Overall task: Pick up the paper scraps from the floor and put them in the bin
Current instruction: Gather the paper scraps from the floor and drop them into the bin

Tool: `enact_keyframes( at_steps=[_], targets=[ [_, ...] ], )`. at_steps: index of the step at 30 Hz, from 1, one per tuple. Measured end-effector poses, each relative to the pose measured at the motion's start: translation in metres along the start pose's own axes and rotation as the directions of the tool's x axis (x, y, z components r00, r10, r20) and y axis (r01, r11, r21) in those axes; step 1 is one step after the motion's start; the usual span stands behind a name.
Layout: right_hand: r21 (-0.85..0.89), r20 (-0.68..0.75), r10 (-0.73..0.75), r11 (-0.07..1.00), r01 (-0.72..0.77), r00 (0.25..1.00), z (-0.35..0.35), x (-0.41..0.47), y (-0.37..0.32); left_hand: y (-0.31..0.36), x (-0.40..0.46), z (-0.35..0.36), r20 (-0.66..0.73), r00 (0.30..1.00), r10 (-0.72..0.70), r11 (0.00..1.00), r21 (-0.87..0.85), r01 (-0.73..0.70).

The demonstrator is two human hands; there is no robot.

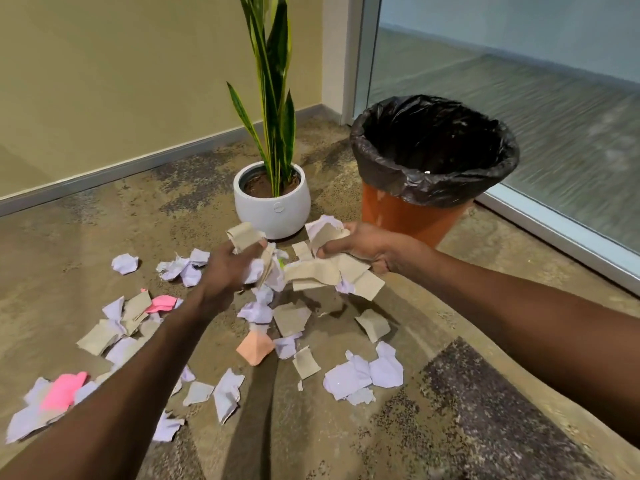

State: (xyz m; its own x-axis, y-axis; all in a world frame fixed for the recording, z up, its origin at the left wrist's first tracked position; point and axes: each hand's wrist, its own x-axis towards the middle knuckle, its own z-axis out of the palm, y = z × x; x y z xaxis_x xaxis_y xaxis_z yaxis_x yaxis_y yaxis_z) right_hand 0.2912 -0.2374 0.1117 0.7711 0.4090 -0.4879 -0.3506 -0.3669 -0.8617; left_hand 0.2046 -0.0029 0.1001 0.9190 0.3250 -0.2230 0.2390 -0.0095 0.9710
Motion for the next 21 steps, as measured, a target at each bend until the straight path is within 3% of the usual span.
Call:
enact_keyframes(
  at_steps=[7, 12, 17, 21],
  targets=[
    [0.295, -0.024, -0.11, 0.949, 0.112, 0.994, -0.035, -0.038, -0.06, 0.087, 0.021, 0.048, 0.044, 0.999, 0.013, 0.985, -0.17, -0.005],
    [0.57, -0.079, -0.137, 0.806, 0.158, 0.987, -0.076, -0.063, -0.099, 0.141, 0.041, 0.087, 0.286, 0.956, -0.069, 0.962, -0.235, 0.14],
    [0.711, -0.266, -0.061, 0.662, 0.239, 0.962, -0.126, -0.056, -0.119, 0.197, 0.041, 0.151, 0.385, 0.919, -0.082, 0.991, -0.067, 0.117],
    [0.603, -0.516, 0.012, 0.715, 0.354, 0.856, -0.149, -0.041, -0.119, 0.219, 0.042, 0.201, 0.365, 0.931, -0.007, 0.987, 0.153, -0.053]
  ],
)
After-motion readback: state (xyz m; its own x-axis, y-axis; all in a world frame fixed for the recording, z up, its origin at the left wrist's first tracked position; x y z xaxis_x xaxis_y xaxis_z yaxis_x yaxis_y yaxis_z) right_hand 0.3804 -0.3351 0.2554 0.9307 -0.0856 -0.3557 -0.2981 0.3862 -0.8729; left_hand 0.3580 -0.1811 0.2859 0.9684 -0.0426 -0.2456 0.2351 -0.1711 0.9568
